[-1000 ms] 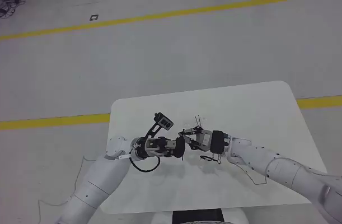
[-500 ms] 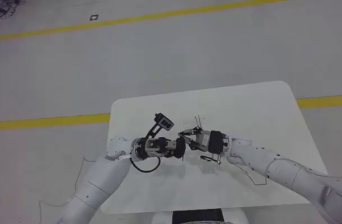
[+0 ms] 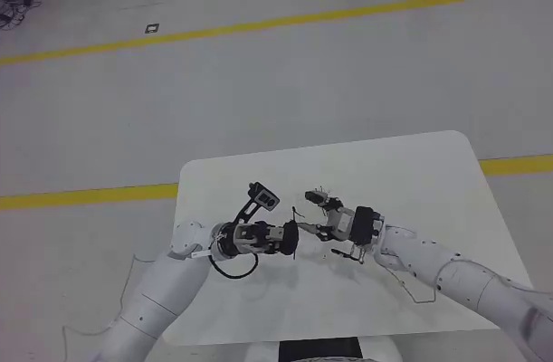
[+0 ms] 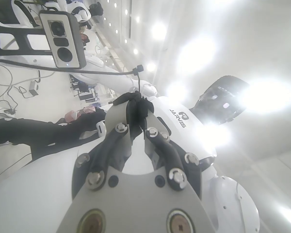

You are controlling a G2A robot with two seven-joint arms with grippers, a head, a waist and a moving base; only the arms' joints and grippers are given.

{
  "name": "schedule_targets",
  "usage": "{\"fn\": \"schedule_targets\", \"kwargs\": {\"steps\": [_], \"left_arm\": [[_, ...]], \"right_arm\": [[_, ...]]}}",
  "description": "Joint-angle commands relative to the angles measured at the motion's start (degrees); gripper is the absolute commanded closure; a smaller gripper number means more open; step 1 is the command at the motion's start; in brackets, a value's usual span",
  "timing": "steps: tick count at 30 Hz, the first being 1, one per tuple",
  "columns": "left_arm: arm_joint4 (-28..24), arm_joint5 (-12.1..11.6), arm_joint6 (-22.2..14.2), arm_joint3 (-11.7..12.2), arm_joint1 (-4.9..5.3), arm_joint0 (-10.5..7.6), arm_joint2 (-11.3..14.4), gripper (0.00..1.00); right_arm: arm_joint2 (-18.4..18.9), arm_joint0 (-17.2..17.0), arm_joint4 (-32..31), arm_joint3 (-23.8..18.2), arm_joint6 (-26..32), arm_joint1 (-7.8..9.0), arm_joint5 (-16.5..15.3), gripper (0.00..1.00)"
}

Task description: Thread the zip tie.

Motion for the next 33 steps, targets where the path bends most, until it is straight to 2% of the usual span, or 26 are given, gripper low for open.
{"fn": "schedule_targets", "kwargs": {"steps": [1,8,13,25,27,30,33], "left_arm": [[0.10,0.09,0.03,-0.07,0.02,0.22,-0.25,1.00],[0.53,0.56,0.03,-0.63,0.01,0.57,-0.82,1.00],[0.46,0.68,-0.21,-0.78,-0.17,0.61,-0.67,1.00],[0.46,0.78,0.05,-0.87,-0.20,0.64,-0.59,1.00],[-1.21,0.94,0.55,-1.76,-0.40,1.14,-0.29,1.00],[-2.24,0.90,-0.47,-1.55,-0.49,1.28,-0.45,1.00],[-3.54,0.90,-1.65,-1.61,-0.65,1.44,-0.35,1.00]], "right_arm": [[1.38,-1.37,1.46,0.07,-2.49,0.39,0.00,0.00],[4.81,-4.30,4.28,-1.61,-9.80,1.57,0.00,0.00],[5.92,-4.69,2.62,-4.07,-11.34,2.07,0.00,0.00],[5.92,-4.69,2.62,-4.07,-11.34,2.07,0.00,0.00],[6.73,-5.60,3.92,-5.39,-10.96,2.09,0.00,0.00],[7.32,-7.27,6.25,-7.08,-13.32,2.67,0.00,0.00],[7.01,-8.12,8.77,-8.34,-16.38,3.94,0.00,0.00]]}}
